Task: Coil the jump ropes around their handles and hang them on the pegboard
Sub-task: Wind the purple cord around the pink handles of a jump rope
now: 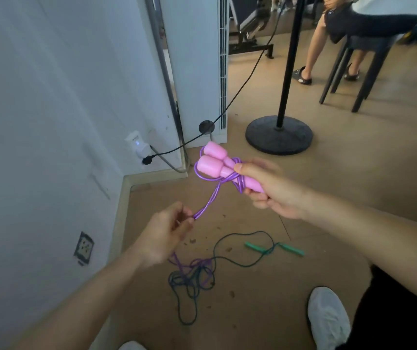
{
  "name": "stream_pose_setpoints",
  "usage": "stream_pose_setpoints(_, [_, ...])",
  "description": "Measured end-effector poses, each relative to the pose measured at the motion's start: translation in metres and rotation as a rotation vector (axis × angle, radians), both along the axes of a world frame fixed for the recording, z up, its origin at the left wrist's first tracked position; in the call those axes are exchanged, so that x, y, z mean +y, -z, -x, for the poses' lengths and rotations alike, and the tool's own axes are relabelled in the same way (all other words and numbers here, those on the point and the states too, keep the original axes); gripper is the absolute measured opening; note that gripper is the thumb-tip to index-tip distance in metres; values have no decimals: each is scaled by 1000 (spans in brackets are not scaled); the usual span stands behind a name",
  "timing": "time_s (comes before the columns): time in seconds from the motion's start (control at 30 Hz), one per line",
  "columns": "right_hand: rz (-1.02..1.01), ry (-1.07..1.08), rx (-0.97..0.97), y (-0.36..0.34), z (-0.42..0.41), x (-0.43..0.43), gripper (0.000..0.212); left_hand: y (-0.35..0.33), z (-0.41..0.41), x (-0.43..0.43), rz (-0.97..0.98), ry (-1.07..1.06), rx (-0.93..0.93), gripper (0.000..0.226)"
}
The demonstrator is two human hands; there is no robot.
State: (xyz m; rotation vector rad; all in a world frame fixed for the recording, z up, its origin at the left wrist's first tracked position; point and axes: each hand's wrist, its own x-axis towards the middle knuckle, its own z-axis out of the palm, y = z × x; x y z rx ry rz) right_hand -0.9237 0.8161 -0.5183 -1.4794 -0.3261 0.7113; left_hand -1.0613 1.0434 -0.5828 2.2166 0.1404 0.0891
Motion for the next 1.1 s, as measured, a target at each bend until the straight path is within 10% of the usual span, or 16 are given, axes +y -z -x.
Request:
stream_pose_setpoints(0.27, [260, 126, -438, 18, -11, 1, 47, -34, 14, -43, -71, 179, -139, 14])
stream_pose_setpoints(0.57, [457, -318, -943, 16, 14, -5, 30, -51, 10, -37, -170, 81, -292, 8])
stream_pose_setpoints(0.83, [405, -493, -797, 23, 11, -4, 33, -53, 1, -19, -137, -46, -271, 35])
stream_pose_setpoints(1.1, [300, -557, -675, 14, 19, -1, 48, -48, -5, -16, -99, -41, -231, 18])
